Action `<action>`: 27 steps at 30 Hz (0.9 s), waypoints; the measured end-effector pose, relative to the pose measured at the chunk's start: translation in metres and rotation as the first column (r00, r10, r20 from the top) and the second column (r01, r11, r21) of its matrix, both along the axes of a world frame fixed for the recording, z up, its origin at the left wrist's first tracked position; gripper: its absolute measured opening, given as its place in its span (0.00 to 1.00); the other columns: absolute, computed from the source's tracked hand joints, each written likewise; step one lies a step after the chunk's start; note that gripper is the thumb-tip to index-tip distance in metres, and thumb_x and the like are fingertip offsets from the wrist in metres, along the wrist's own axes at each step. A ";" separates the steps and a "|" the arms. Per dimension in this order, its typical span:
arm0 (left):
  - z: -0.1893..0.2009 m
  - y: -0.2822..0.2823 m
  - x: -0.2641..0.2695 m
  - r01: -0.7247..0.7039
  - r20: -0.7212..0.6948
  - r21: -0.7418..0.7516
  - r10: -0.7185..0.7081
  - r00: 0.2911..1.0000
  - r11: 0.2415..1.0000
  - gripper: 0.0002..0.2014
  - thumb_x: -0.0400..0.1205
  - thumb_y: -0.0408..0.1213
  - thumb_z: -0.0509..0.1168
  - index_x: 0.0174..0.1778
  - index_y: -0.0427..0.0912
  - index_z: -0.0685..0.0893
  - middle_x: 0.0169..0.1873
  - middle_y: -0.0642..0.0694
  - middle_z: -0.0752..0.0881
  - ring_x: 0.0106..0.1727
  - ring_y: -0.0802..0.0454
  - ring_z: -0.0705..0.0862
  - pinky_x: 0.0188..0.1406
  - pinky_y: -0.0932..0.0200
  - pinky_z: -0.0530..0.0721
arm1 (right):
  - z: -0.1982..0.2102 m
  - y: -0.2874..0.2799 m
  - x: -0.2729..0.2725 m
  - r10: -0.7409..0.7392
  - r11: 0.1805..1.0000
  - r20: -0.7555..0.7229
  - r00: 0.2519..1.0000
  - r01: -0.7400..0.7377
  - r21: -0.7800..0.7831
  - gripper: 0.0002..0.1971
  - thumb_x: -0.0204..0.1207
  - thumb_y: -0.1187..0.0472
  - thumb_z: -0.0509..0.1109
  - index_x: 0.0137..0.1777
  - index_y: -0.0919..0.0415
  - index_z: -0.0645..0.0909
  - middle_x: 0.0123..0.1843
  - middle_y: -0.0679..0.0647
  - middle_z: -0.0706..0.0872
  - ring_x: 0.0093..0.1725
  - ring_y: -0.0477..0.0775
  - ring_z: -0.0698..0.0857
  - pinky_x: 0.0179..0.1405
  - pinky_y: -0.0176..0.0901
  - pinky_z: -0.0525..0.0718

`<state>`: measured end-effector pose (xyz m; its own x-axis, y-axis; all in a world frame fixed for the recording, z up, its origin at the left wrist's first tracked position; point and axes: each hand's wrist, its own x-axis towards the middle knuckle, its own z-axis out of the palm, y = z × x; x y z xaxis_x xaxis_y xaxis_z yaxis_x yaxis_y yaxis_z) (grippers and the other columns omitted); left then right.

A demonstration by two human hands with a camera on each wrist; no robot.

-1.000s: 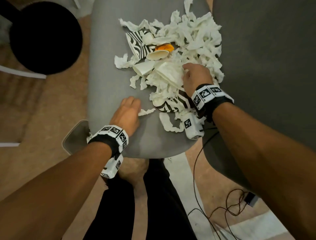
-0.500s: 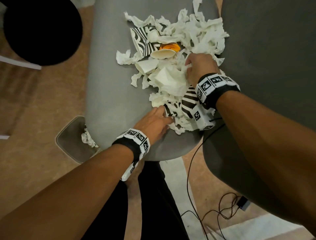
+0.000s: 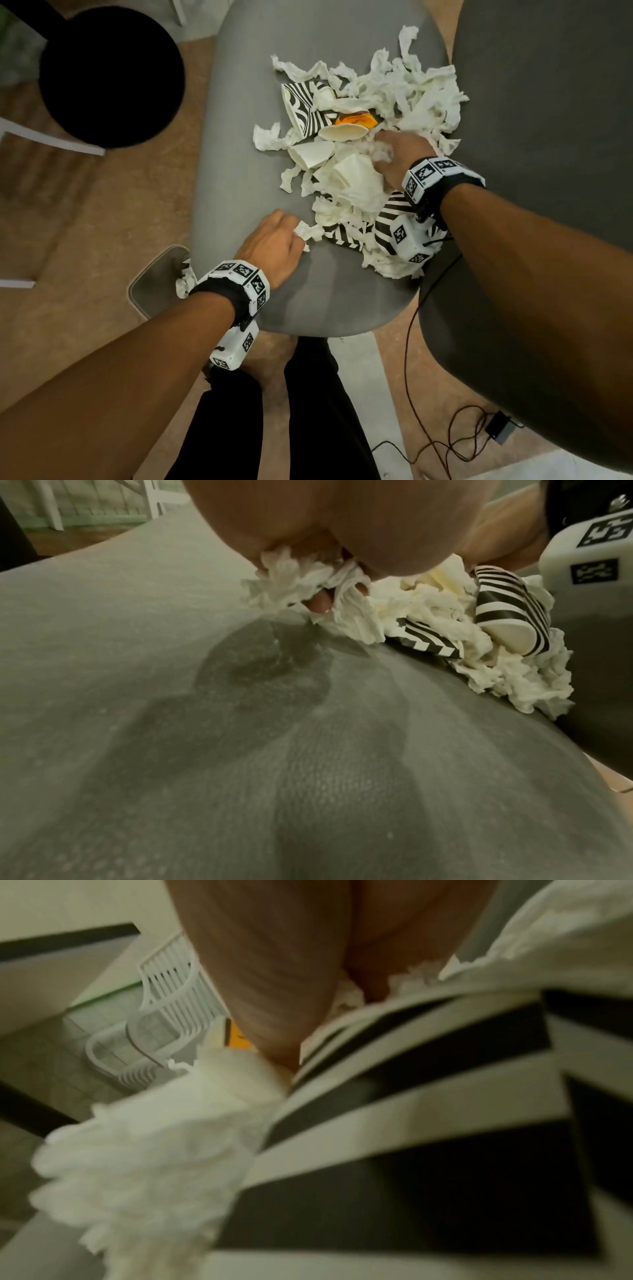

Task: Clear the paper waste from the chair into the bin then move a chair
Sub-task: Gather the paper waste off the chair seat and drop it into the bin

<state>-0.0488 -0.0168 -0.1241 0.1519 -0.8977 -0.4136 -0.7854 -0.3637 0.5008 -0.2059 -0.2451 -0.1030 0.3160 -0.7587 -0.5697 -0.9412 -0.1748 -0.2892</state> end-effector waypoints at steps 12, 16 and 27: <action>-0.001 0.009 0.001 -0.142 -0.042 -0.057 0.140 0.989 0.988 0.07 0.85 0.37 0.53 0.40 0.45 0.67 0.44 0.48 0.71 0.44 0.49 0.71 0.46 0.53 0.74 | 0.022 0.002 -0.002 0.048 0.955 0.154 0.987 0.001 -0.298 0.25 0.77 0.36 0.69 0.52 0.60 0.82 0.52 0.59 0.84 0.53 0.61 0.81 0.49 0.46 0.75; 0.002 0.013 0.004 -0.143 -0.038 -0.081 0.140 0.989 0.986 0.07 0.85 0.38 0.53 0.41 0.45 0.68 0.44 0.47 0.72 0.43 0.48 0.73 0.44 0.53 0.75 | 0.031 0.010 -0.006 0.135 0.920 0.062 0.989 -0.102 -0.377 0.32 0.80 0.29 0.56 0.42 0.61 0.75 0.40 0.59 0.80 0.44 0.65 0.80 0.43 0.52 0.77; 0.002 0.037 0.013 -0.190 -0.049 -0.064 0.187 0.981 0.980 0.09 0.85 0.38 0.54 0.49 0.39 0.78 0.50 0.42 0.78 0.49 0.44 0.77 0.50 0.49 0.79 | 0.040 0.039 0.008 0.155 0.910 -0.061 0.986 -0.166 -0.380 0.25 0.89 0.42 0.44 0.59 0.63 0.72 0.52 0.64 0.86 0.50 0.70 0.84 0.44 0.55 0.73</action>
